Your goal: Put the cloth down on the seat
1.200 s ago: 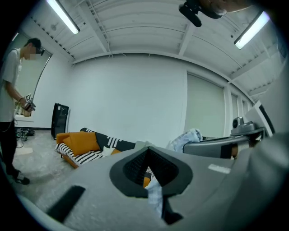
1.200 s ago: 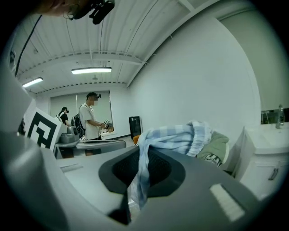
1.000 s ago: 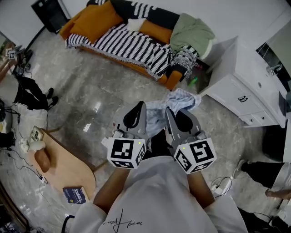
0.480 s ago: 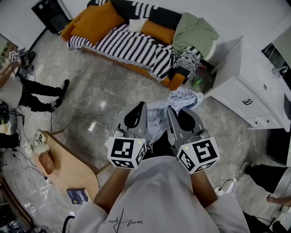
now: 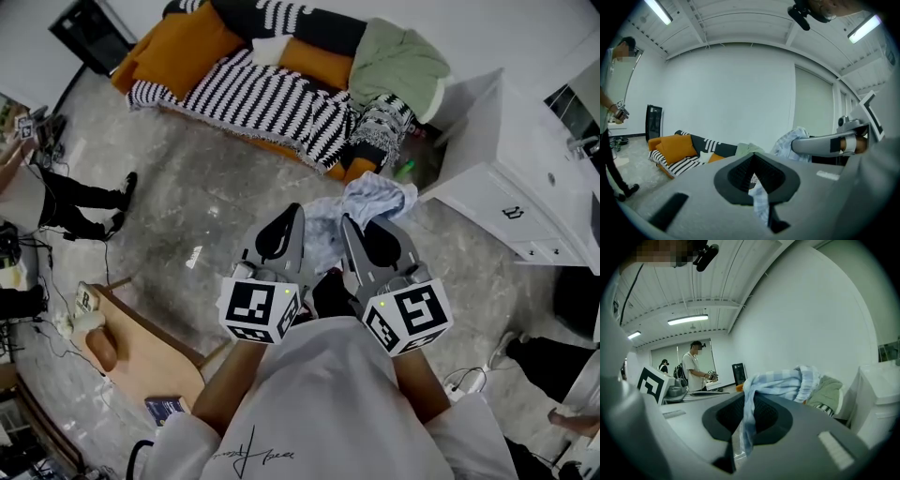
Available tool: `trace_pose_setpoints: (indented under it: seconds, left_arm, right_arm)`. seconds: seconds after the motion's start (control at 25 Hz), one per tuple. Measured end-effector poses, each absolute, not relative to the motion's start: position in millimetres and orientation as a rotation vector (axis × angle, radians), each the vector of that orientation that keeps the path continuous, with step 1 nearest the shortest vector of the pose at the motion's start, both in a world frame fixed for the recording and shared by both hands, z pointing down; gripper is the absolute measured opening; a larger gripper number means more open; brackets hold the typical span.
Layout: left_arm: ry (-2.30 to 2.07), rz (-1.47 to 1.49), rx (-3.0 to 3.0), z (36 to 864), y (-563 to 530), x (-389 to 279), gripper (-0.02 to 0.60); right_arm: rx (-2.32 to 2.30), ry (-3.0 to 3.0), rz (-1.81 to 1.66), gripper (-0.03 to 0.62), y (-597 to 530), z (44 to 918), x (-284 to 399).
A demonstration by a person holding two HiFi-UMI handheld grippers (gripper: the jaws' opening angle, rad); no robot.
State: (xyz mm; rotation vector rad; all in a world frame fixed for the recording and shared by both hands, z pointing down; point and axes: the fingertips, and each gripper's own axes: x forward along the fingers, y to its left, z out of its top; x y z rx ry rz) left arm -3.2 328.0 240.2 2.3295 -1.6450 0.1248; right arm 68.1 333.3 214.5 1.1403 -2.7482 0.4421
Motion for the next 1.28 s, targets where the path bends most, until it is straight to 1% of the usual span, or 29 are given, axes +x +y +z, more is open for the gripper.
trace_pose_setpoints:
  seconds: [0.28, 0.72, 1.28]
  left_arm:
    - [-1.626, 0.178, 2.333, 249.7, 276.6, 8.0, 0.002]
    - [-1.574, 0.212, 2.408, 246.9, 220.9, 34.1, 0.002]
    - [-1.394, 0.252, 2.513, 255.3, 151.7, 3.7, 0.000]
  right_arm:
    - [1.166, -2.731, 0.486, 0.041, 282.2, 222.5, 78.1]
    - [1.218, -2.698, 0.525, 0.041, 235.2, 228.3, 94.9]
    - [1.423, -2.585, 0.559, 0.041, 183.6, 238.3, 72.2]
